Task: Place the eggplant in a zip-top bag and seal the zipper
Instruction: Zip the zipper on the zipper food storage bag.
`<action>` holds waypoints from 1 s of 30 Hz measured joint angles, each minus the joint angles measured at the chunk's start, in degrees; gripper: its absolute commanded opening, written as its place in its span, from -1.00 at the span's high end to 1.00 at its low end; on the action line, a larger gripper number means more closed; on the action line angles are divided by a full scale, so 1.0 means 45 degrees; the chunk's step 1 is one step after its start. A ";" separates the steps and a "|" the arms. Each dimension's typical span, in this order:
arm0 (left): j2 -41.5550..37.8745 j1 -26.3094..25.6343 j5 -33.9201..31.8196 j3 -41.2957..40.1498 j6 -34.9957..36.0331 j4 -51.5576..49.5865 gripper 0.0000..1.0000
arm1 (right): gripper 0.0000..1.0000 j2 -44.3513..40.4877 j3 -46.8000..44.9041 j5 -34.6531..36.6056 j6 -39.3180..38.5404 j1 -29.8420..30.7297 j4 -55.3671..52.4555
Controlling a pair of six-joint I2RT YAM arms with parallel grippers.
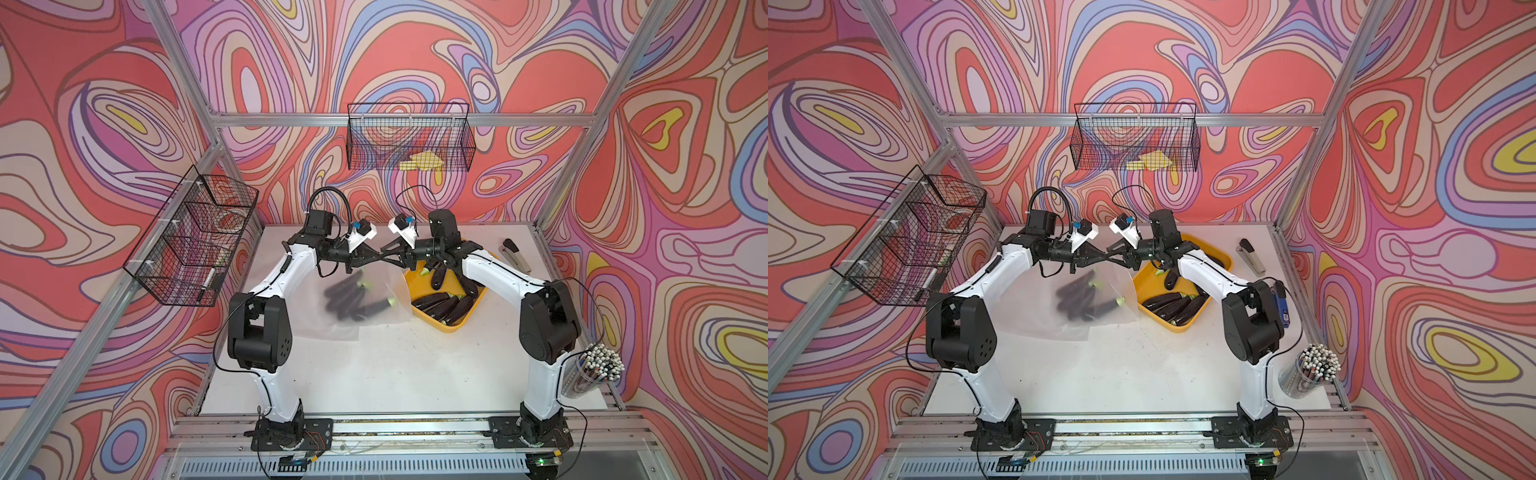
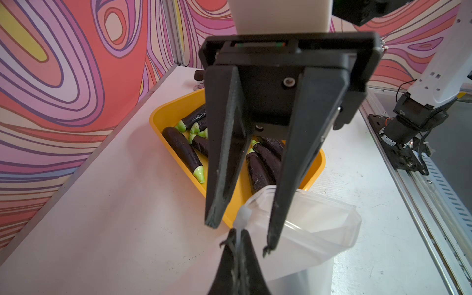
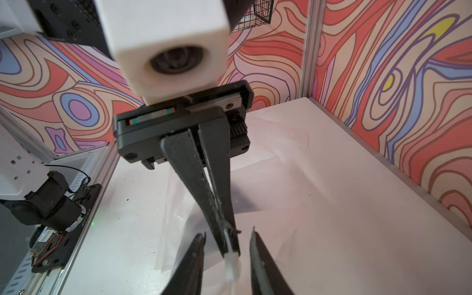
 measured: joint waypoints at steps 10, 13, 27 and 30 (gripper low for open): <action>-0.0005 0.0000 -0.0010 -0.0015 -0.0039 0.0005 1.00 | 0.78 0.0010 0.0049 0.0039 -0.0301 -0.0058 -0.0481; -0.0005 0.0000 -0.0063 -0.0044 -0.0097 0.0019 1.00 | 0.96 0.0010 0.0044 0.0063 -0.0389 -0.0068 -0.0534; -0.0311 -0.0117 -0.0209 -0.1175 -0.1909 0.1943 1.00 | 1.00 -0.0189 -0.0403 0.0272 -0.0384 -0.0141 -0.0661; -0.0316 -0.0296 -0.0350 -0.1443 -0.2681 0.2501 1.00 | 1.00 -0.0636 -0.1190 0.0685 -0.0141 -0.0160 -0.0262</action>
